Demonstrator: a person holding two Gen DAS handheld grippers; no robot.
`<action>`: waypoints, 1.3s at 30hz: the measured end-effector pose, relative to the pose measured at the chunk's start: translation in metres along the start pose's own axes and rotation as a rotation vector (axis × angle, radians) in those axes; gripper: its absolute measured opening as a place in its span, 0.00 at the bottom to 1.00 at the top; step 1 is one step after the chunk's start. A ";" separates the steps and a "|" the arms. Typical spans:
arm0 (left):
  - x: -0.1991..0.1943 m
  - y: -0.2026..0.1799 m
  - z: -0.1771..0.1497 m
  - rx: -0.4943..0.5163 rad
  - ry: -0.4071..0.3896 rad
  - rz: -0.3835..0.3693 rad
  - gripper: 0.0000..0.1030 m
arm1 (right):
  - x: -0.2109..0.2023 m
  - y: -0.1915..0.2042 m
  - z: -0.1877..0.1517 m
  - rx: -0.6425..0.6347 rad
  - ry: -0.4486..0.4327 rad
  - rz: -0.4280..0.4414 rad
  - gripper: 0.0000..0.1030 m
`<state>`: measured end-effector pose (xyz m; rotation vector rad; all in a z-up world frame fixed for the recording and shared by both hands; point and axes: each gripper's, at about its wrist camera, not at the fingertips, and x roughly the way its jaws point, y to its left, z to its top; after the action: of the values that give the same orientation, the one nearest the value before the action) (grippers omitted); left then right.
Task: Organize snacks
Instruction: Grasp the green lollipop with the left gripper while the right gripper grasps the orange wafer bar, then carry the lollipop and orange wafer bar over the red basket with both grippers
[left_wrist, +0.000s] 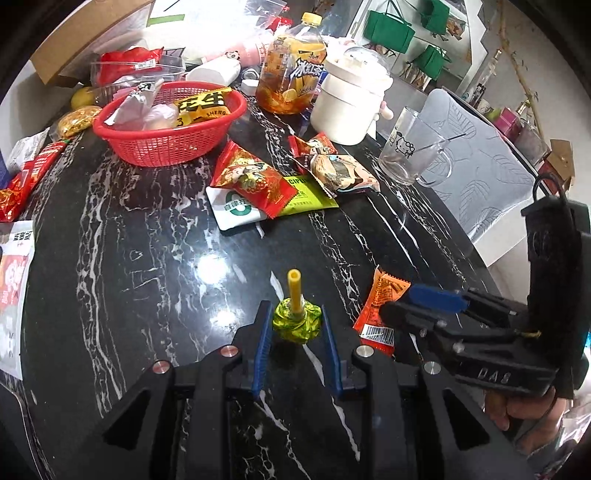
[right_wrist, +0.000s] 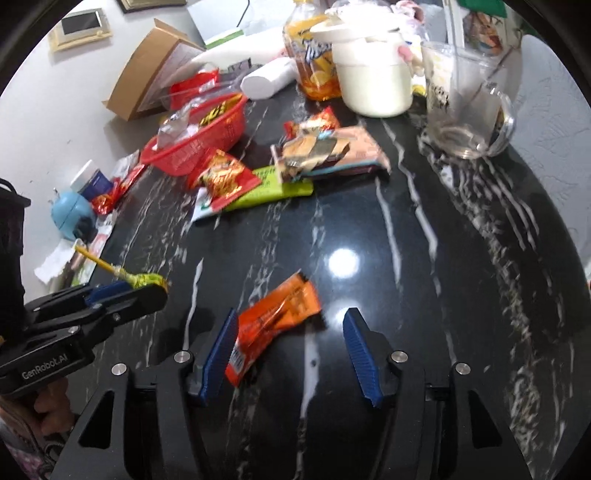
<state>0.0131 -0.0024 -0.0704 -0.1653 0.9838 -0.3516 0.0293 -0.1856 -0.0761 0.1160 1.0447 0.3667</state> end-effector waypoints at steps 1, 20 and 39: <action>-0.001 0.001 0.000 -0.002 -0.003 0.003 0.25 | 0.002 0.001 -0.001 0.001 0.008 0.020 0.57; -0.011 0.020 -0.004 -0.062 -0.025 0.046 0.25 | 0.025 0.049 0.000 -0.225 -0.028 -0.044 0.47; -0.008 0.017 -0.005 -0.058 -0.010 0.031 0.25 | 0.010 0.037 -0.006 -0.198 -0.069 -0.094 0.14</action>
<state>0.0088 0.0166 -0.0723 -0.2040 0.9858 -0.2936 0.0202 -0.1483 -0.0772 -0.0976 0.9370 0.3759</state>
